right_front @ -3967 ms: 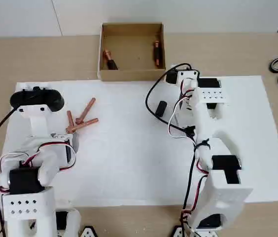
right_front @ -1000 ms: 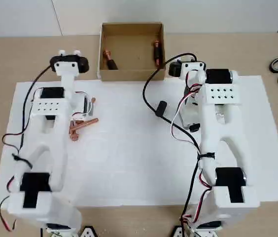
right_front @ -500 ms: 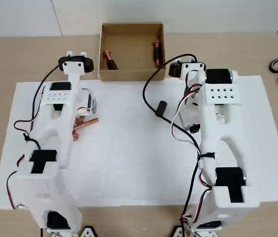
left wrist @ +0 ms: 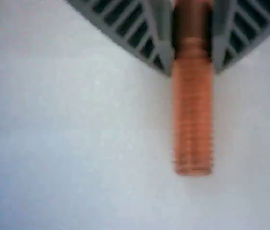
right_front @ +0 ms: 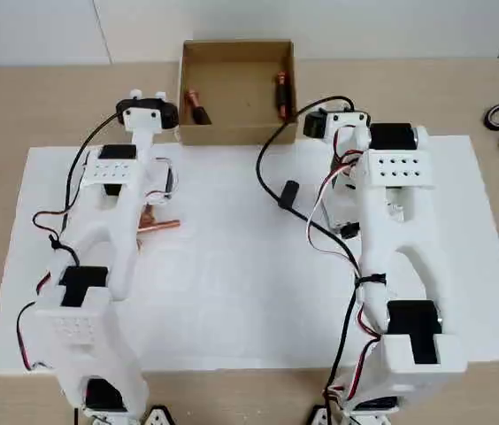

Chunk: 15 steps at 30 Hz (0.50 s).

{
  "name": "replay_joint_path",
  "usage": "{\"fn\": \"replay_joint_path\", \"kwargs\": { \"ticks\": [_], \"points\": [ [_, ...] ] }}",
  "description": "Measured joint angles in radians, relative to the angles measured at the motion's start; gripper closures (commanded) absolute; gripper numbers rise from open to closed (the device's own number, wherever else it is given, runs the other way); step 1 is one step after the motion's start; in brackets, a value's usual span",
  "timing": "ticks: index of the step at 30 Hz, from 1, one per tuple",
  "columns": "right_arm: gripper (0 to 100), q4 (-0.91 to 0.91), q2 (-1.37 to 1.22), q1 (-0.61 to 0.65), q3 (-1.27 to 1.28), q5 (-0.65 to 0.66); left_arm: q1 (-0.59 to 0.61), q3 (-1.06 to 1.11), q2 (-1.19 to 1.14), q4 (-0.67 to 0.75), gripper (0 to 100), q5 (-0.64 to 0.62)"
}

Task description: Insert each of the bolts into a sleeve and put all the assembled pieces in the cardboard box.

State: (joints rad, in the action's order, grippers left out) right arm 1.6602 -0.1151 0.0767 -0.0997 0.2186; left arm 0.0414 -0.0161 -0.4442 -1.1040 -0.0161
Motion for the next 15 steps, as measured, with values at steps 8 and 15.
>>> {"fn": "replay_joint_path", "kwargs": {
  "ticks": [8, 15],
  "points": [
    [99.5, 0.0, 0.0, 0.0, 0.0, 0.0, -0.051, -0.081, 0.138, -0.129, 99, 0.012],
    [99.5, 0.0, 0.0, 0.0, 0.0, -0.006, -0.048, -0.091, 0.27, -0.247, 99, 0.218]
  ]
}}
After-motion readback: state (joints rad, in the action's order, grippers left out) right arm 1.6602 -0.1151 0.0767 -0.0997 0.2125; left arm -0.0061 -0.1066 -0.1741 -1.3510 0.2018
